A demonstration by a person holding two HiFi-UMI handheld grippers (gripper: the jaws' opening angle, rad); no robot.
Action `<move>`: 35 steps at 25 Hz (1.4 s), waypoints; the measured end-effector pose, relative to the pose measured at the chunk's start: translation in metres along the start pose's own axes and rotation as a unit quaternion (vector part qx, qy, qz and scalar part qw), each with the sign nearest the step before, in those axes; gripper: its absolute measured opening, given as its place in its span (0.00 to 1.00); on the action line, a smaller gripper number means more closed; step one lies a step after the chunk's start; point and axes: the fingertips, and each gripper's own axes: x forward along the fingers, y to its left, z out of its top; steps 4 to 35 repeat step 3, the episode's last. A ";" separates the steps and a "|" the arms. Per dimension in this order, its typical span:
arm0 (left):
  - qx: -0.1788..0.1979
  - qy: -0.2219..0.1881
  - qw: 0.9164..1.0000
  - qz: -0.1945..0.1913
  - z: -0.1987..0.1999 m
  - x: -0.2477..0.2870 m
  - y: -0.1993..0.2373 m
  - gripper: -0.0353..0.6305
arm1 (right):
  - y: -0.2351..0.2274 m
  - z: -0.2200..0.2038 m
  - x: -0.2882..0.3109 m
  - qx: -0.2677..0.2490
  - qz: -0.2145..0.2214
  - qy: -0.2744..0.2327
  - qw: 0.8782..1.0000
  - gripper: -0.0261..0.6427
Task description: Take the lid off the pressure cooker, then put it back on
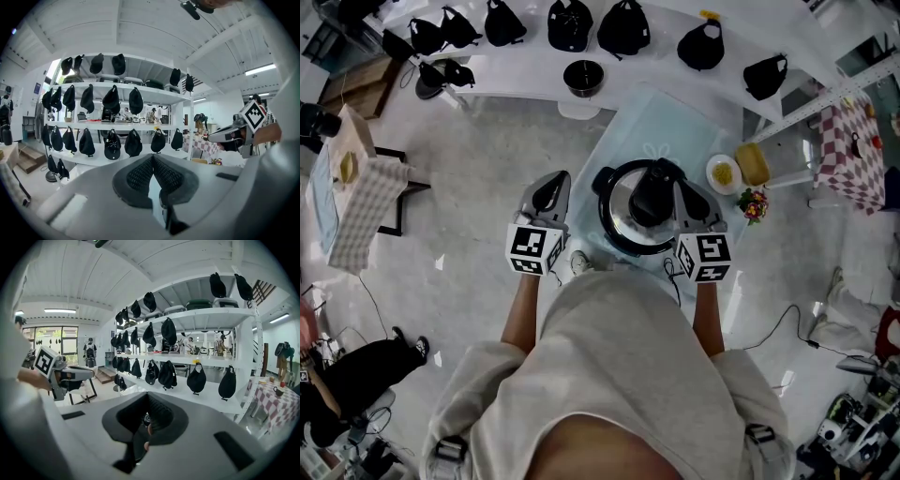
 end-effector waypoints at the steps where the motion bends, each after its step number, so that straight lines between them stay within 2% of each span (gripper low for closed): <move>1: 0.000 0.000 1.000 0.000 0.000 0.000 0.000 0.06 | 0.001 0.000 0.000 -0.001 0.000 0.000 1.000 0.04; 35: 0.000 -0.001 1.000 0.000 0.001 -0.001 -0.001 0.06 | 0.002 0.000 -0.001 -0.002 0.001 0.001 1.000 0.04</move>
